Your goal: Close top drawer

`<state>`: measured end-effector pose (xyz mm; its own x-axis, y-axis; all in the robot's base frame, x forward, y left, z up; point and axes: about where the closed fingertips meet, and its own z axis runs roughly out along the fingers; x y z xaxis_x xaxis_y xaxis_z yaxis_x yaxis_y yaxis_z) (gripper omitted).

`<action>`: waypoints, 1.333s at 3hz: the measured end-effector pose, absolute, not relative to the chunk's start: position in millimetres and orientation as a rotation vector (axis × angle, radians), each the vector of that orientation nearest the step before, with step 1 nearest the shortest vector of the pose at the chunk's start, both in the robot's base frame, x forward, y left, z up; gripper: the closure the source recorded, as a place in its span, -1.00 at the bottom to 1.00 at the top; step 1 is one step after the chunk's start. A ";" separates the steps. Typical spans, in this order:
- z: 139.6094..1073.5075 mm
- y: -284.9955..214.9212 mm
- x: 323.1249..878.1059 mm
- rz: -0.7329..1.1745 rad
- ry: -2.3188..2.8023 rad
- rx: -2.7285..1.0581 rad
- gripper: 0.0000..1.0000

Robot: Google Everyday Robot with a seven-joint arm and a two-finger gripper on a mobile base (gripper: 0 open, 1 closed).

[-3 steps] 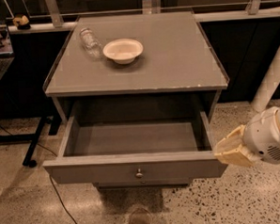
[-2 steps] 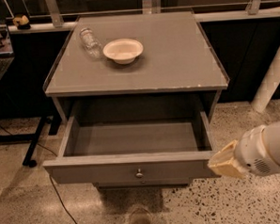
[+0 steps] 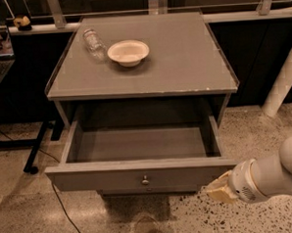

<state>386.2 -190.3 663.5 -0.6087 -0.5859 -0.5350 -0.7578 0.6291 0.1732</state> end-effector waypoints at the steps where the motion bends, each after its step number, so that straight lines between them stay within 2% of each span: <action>1: 640.9 -183.9 400.9 0.533 2.416 -1.051 1.00; 4: 621.2 -159.0 467.2 0.543 2.341 -1.136 1.00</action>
Offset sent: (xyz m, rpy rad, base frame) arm 0.0712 0.0301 -0.0507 0.0071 -0.0450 0.0488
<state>467.2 -159.0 621.2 -0.5407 -0.6148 -0.5742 -0.8048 0.5767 0.1405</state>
